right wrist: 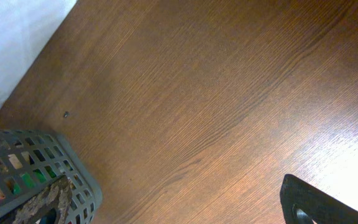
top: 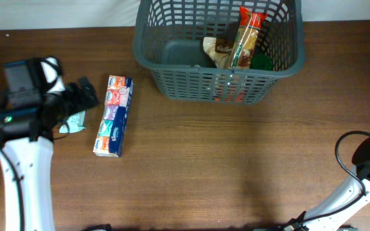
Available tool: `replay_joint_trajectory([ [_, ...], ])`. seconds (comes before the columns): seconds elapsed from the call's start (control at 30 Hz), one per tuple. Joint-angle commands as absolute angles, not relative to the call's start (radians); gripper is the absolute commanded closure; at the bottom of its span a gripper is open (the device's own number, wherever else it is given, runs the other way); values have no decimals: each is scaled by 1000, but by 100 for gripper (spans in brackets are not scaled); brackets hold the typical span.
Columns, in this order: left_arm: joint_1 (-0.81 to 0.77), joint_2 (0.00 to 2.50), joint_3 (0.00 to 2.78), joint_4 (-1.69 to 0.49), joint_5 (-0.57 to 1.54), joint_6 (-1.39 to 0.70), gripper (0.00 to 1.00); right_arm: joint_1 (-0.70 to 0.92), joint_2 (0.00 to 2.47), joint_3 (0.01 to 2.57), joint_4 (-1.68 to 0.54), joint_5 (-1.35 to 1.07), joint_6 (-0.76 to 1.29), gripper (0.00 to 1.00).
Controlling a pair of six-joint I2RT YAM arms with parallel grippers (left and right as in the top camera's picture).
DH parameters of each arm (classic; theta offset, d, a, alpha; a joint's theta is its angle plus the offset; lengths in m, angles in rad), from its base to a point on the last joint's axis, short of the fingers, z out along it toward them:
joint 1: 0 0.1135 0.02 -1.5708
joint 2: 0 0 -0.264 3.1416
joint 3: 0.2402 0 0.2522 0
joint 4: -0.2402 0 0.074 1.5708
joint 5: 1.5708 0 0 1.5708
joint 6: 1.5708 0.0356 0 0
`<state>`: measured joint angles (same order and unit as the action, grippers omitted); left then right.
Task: Pack container
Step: 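Move the left gripper onto the tissue box multi-pack, then grasp the tissue pack with the left gripper and lift it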
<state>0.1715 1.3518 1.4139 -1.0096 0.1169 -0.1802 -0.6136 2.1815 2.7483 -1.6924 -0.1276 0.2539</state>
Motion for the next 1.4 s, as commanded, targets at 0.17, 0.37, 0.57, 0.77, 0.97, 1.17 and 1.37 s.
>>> replay_joint_trajectory([
  [0.17, 22, 1510, 1407, -1068, 189, -104, 1, -609, 2185, 2747, -1698, -111, 243, 1],
  [0.37, -27, 1582, 1407, -1048, 119, -103, 0, -609, 2185, 2747, -1698, -111, 243, 1],
  [0.57, -23, 1700, 1407, -995, 1, -103, 0, -609, 2185, 2747, -1698, -111, 243, 1],
  [0.77, -23, 1844, 1407, -950, -48, 14, 0, -609, 2185, 2747, -1698, -111, 243, 1],
  [0.97, -23, 1937, 1407, -919, -38, 32, 0, -609, 2185, 2747, -1698, -111, 243, 1],
  [1.17, -23, 2004, 1407, -885, 16, 69, 0, -609, 2185, 2747, -1698, -111, 243, 1],
  [1.37, -23, 2074, 1407, -881, 16, 69, 1, -609, 2185, 2747, -1698, -111, 243, 1],
])
